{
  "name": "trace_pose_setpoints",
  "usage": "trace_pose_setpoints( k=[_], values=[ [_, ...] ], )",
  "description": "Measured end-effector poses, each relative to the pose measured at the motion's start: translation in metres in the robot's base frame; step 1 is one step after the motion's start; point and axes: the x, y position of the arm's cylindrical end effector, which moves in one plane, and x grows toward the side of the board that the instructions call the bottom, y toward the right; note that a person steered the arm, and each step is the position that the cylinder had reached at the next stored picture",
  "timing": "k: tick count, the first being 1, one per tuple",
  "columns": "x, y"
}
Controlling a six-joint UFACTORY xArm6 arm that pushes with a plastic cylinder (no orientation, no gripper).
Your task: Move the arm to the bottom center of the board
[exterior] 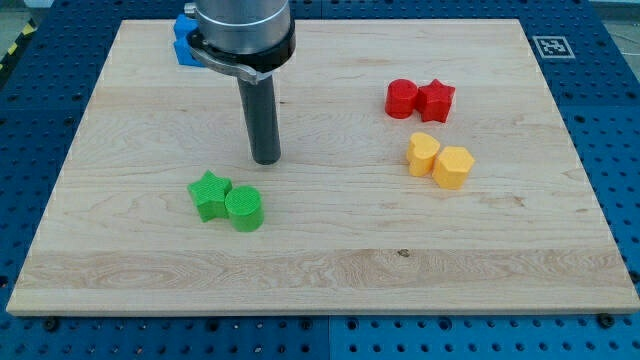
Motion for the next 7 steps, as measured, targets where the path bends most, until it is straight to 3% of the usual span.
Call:
trace_pose_setpoints(
  k=[2, 7],
  values=[
    [0.015, 0.023],
    [0.112, 0.065]
  ],
)
